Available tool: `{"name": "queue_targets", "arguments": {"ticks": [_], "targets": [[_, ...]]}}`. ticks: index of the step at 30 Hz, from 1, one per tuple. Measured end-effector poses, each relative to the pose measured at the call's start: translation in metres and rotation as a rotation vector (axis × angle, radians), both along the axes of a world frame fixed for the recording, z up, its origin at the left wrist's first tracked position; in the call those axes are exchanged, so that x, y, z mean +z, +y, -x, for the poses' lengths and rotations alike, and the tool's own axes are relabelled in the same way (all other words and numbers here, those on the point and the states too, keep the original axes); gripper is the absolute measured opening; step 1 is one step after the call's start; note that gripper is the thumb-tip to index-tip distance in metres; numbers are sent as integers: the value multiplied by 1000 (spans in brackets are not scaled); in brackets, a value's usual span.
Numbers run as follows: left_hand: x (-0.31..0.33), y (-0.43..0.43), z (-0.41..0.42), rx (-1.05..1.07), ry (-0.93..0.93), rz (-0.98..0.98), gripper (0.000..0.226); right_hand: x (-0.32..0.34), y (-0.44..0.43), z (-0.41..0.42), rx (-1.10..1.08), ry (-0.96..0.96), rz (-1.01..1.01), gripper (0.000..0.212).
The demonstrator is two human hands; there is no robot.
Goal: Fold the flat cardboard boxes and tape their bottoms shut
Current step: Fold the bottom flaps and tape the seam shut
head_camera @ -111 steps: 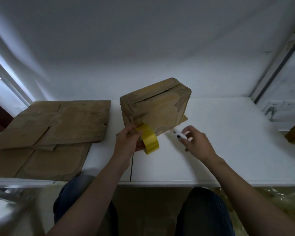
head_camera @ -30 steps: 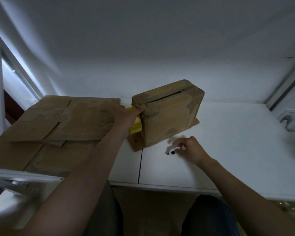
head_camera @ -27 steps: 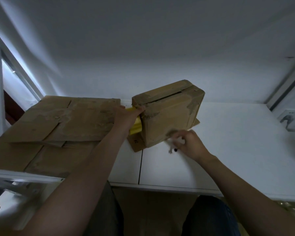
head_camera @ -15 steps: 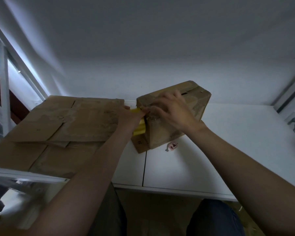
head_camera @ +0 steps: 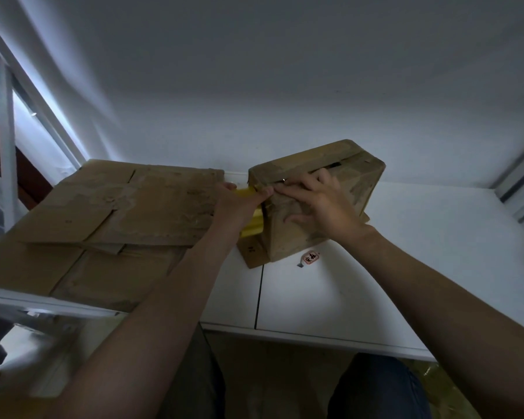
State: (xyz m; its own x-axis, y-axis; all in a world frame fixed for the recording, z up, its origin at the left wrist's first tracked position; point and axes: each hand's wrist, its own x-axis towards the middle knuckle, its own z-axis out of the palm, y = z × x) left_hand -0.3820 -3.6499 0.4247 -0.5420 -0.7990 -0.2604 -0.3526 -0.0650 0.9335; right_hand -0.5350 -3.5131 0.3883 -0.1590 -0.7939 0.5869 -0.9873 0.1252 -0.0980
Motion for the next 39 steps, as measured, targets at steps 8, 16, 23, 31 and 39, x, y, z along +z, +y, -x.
{"name": "queue_targets", "arguments": {"ticks": [8, 16, 23, 31, 39], "targets": [[0, 1, -2, 13, -4, -13, 94, 0, -9, -27, -161, -227, 152, 58], [0, 0, -3, -6, 9, -22, 93, -11, -4, -31, -206, -42, 66, 69], [-2, -1, -2, -8, 8, -5, 90, -5, -25, -56, -435, -160, 195, 39], [1, -3, 1, -45, 21, 49, 100, -7, -16, -41, -289, -163, 112, 48], [0, -7, 7, -65, 16, 48, 96, 9, 41, 0, -354, -74, 94, 45]]}}
